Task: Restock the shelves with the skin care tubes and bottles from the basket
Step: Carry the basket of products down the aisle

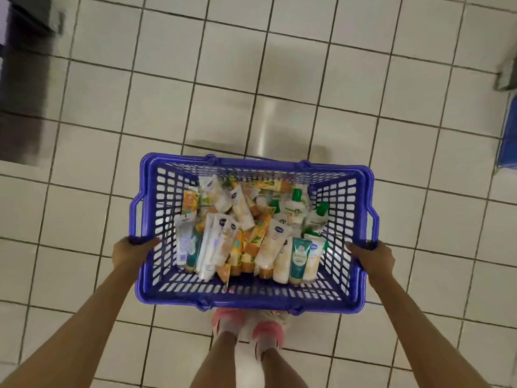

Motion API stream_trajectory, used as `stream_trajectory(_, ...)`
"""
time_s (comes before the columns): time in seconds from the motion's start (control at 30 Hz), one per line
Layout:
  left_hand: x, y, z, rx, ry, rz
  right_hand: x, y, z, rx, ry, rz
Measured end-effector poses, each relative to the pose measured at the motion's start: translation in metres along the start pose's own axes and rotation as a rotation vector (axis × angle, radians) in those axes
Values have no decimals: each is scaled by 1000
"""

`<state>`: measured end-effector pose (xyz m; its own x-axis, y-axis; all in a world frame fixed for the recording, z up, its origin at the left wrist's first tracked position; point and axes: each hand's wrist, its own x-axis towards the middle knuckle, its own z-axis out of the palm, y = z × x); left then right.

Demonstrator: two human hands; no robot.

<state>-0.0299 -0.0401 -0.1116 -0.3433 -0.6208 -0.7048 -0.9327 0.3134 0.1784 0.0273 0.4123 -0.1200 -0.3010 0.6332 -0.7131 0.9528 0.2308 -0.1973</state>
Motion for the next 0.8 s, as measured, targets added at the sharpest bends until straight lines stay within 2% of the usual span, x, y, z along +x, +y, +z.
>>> stream_trajectory(0.17, 0, 15, -2, -234, -29, -147, -11, -18, -12, 110, -40, 96)
stream_trajectory(0.33, -11, 28, -29, -190, -55, -173, -37, -37, -39, 106, -72, 134)
stream_trajectory(0.57, -88, 61, -120, -228, -36, -170, -125, -78, -126, 84, -45, 99)
stream_trajectory(0.8, -189, 121, -239, -249, -135, -73, -235, -149, -236, 97, -44, 57)
